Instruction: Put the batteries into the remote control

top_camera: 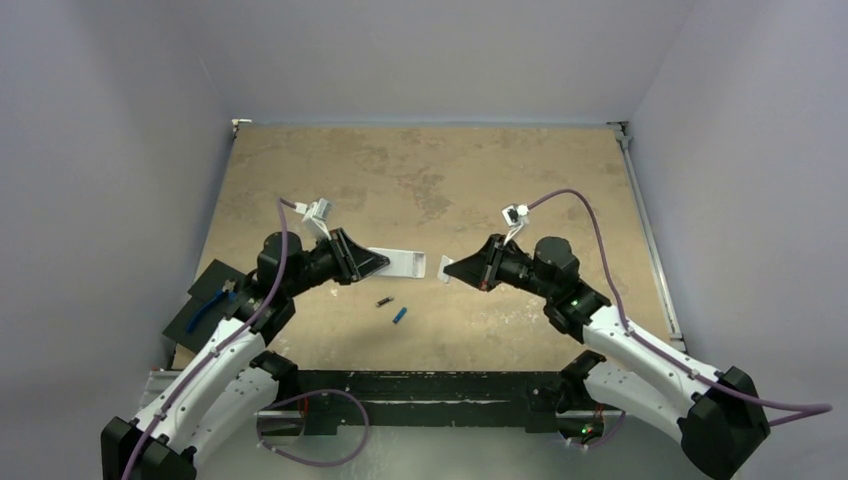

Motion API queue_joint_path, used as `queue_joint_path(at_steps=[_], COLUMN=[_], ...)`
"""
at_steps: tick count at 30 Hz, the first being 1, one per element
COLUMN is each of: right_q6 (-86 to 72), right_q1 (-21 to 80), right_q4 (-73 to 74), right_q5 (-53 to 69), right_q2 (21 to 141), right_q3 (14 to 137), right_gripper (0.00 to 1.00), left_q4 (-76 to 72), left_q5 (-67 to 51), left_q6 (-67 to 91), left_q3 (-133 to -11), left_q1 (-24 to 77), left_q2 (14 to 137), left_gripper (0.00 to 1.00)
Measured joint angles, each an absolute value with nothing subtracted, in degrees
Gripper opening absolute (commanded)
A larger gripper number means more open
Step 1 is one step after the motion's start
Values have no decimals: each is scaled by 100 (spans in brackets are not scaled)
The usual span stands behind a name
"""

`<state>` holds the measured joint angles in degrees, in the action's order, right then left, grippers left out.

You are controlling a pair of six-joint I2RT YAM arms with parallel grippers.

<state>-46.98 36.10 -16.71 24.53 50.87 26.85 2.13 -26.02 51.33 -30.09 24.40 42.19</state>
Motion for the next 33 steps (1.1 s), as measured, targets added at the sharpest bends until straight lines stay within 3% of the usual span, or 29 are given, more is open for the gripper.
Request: queue_joint_path(at_steps=[13,33], right_q6=[-4139,-4007], right_q1=[3487,2040], right_q4=[-1409,-1914], right_q5=[2311,3332], right_q2=[6211,8058], right_q3=[3181,3535], right_gripper=[0,0], left_q4=[987,1295], left_q5=[-2311,-2383], left_q6=[4600,4377], left_q3=[-3199,-3256], left_q1=[2438,2438], left_q2=[4206,4209], left_gripper=[0,0])
